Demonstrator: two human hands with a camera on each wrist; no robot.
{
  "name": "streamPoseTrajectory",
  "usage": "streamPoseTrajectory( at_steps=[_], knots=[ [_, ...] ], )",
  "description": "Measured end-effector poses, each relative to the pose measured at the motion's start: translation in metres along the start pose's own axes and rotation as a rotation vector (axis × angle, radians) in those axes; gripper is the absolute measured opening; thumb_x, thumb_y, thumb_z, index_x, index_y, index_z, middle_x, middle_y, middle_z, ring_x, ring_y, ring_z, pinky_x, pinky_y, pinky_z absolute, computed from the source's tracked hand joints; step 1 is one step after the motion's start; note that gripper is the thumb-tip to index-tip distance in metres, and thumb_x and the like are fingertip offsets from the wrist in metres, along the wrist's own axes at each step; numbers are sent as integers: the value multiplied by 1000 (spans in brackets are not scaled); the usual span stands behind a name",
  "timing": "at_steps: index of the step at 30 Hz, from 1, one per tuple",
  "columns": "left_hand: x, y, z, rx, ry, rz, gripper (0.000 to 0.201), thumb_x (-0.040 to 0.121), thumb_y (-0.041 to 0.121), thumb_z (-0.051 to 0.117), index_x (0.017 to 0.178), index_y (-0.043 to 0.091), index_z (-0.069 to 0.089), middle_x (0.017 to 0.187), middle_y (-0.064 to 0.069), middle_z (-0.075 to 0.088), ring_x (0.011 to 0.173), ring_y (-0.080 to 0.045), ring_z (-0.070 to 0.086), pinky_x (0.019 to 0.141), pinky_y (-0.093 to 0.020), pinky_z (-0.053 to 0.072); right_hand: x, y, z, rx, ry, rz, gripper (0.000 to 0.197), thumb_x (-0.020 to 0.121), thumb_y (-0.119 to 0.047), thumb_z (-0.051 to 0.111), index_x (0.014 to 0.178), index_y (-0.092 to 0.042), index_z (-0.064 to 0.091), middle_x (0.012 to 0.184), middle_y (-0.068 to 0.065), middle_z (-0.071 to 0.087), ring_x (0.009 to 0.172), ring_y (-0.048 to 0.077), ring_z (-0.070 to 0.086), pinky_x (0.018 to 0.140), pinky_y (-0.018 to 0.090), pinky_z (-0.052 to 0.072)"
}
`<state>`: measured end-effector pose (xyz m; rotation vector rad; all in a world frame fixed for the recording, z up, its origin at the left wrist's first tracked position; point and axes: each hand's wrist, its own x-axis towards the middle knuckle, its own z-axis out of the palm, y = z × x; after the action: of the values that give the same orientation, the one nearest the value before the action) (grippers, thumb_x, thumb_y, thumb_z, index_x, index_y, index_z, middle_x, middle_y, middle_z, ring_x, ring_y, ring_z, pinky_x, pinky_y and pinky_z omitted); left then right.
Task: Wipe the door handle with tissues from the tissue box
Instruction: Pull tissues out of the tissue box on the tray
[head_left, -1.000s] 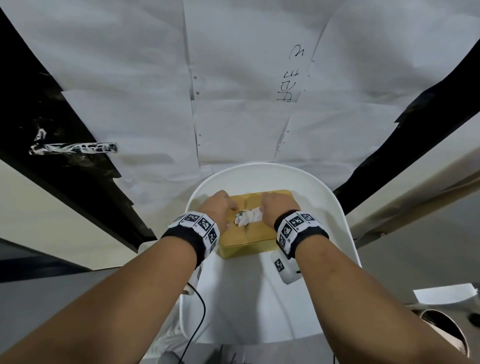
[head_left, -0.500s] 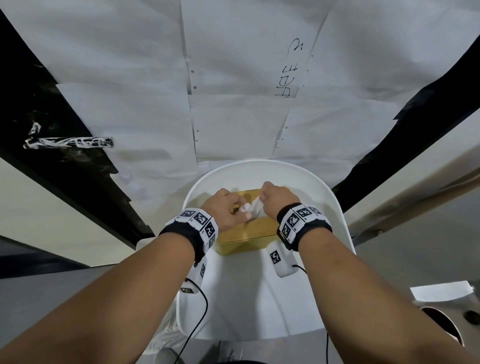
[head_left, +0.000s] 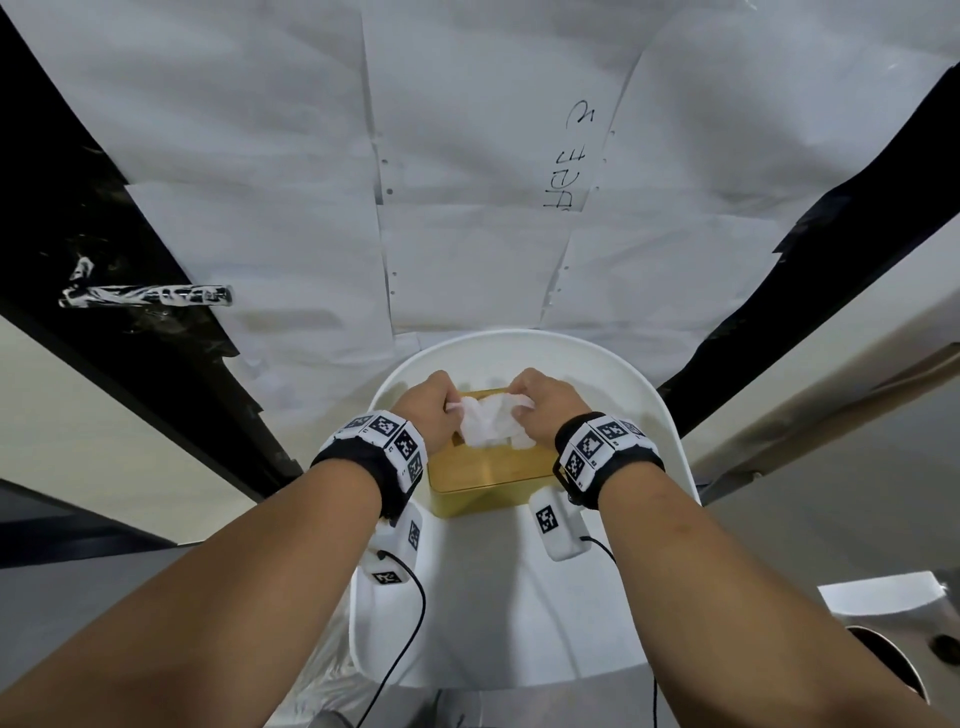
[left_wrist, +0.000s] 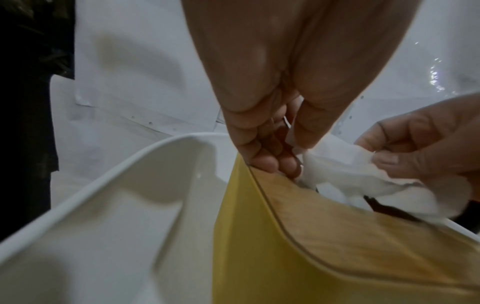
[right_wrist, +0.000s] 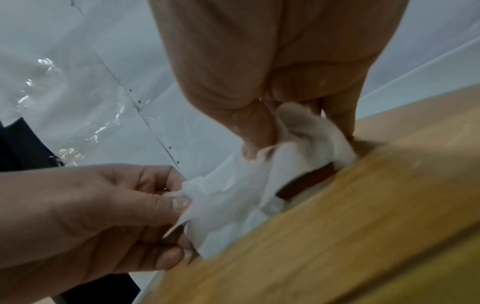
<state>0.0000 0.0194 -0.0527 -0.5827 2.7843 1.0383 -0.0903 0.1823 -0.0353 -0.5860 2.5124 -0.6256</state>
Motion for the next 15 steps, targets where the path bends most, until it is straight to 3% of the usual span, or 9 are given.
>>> streamPoseTrajectory(
  at_steps=[3,6,8,11,12,14,15],
  knots=[
    [1,-1,-3,-32,8,-16,4,91,20,49,94,21,46,81,0,58,71,-19,56,58,-25,44,0,-3,-4,16,107,-3,14,95,-20,49,103,-16,59,105,8,63,86,22,57,75,30,48],
    [2,0,-9,-90,-30,-32,20,88,21,59,104,26,48,86,-1,61,76,-20,61,73,-34,53,4,-10,-12,41,154,-22,17,95,-22,48,94,-13,62,98,7,65,90,24,60,76,30,49],
    [0,3,-14,-117,-55,-8,34,86,24,63,116,32,49,91,1,60,76,-18,60,78,-35,53,2,-20,-18,33,158,-69,22,96,-25,46,87,-11,61,90,7,62,85,24,58,73,30,47],
    [0,9,-18,-47,-91,41,49,81,38,70,126,30,51,103,2,56,94,-16,56,87,-30,45,3,-32,-23,0,145,-141,29,98,-29,42,77,-11,54,81,8,56,80,24,51,72,31,41],
    [0,11,-18,-35,-97,50,44,81,40,70,120,25,55,100,3,55,94,-16,55,85,-29,45,4,-34,-23,-6,141,-147,31,98,-30,41,77,-11,52,81,8,55,80,24,50,75,32,40],
    [-2,15,-18,-12,-71,37,19,86,34,64,91,16,60,84,0,56,79,-21,57,75,-32,48,4,-37,-24,-10,134,-141,32,99,-32,38,78,-10,51,82,8,54,82,24,50,76,32,39],
    [-2,14,-17,-3,-46,17,19,89,31,60,80,14,57,78,-4,58,73,-24,58,73,-35,50,4,-37,-23,-4,124,-136,32,99,-33,38,80,-11,51,84,8,55,83,24,50,76,31,38]
  ],
)
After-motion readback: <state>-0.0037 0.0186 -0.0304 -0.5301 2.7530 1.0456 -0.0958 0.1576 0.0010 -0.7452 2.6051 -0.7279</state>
